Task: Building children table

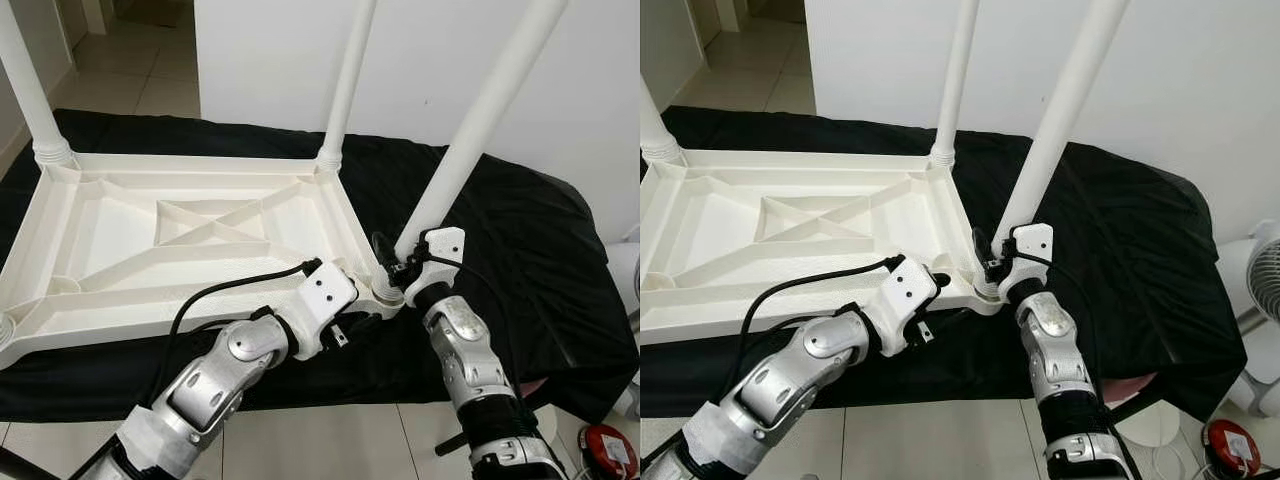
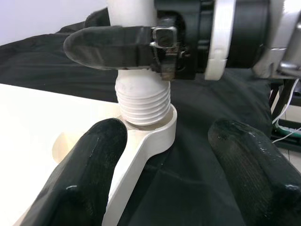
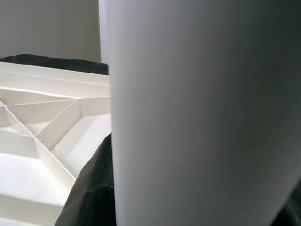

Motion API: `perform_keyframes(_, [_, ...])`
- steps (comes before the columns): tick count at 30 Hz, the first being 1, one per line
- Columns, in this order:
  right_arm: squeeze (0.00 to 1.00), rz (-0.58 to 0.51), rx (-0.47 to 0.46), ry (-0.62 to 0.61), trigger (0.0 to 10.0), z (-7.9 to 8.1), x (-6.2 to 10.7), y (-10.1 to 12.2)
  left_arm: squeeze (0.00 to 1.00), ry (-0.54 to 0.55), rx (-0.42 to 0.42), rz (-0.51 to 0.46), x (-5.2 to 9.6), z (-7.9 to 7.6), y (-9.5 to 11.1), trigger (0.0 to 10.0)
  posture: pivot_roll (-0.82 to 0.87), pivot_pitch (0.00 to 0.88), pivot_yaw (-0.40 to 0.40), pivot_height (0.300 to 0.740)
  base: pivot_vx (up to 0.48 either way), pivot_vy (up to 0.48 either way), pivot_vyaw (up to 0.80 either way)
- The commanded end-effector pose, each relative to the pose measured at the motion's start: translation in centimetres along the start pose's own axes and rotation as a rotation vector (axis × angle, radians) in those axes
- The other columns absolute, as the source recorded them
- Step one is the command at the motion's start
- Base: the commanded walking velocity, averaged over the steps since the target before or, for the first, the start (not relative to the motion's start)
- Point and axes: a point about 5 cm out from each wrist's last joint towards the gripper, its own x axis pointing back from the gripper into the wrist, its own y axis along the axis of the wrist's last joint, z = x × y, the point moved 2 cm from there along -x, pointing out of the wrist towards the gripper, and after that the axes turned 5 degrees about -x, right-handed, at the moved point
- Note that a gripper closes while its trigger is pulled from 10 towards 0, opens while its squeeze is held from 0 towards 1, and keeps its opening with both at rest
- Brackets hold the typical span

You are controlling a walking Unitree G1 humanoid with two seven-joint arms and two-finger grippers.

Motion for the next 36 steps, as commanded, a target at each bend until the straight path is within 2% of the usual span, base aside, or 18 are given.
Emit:
perform_keyframes(1, [0.00, 0.009, 0.014, -0.001, 10.0, -0.5, 0.4, -0.3, 0.00, -0.068, 0.001, 0.013, 0.0, -0.5, -0.3, 10.0, 0.03, 0.000, -0.126, 0.740, 0.000, 0.000, 0.00])
perform_keyframes(3, [0.00, 0.041, 0.091, 0.029, 10.0, -0.6, 0.7, -1.0, 0.00, -0.060, -0.002, 0.010, 0.1, -0.3, -0.1, 10.0, 0.03, 0.000, -0.125, 0.740, 0.000, 0.000, 0.00])
perform_keyframes(14, [0.00, 0.090, 0.142, 0.067, 10.0, -0.9, 1.2, -2.2, 0.00, -0.055, -0.006, 0.002, 0.1, -0.1, 0.2, 10.0, 0.04, 0.000, -0.124, 0.740, 0.000, 0.000, 0.00])
perform_keyframes(19, [0.00, 0.111, 0.130, 0.090, 10.0, -0.7, 1.3, -2.8, 0.00, -0.058, -0.005, -0.004, 0.1, -0.2, 0.4, 10.0, 0.03, 0.000, -0.123, 0.740, 0.000, 0.000, 0.00])
perform_keyframes(25, [0.00, 0.113, 0.041, 0.086, 10.0, -0.7, 1.3, -3.4, 0.00, -0.058, -0.011, -0.009, 0.1, -0.1, 0.6, 10.0, 0.03, 0.000, -0.122, 0.740, 0.000, 0.000, 0.00])
perform_keyframes(36, [0.00, 0.123, 0.010, 0.129, 10.0, 0.3, 0.9, -4.2, 0.00, -0.054, -0.013, -0.021, 0.0, -0.1, 1.0, 10.0, 0.04, 0.000, -0.127, 0.740, 0.000, 0.000, 0.00])
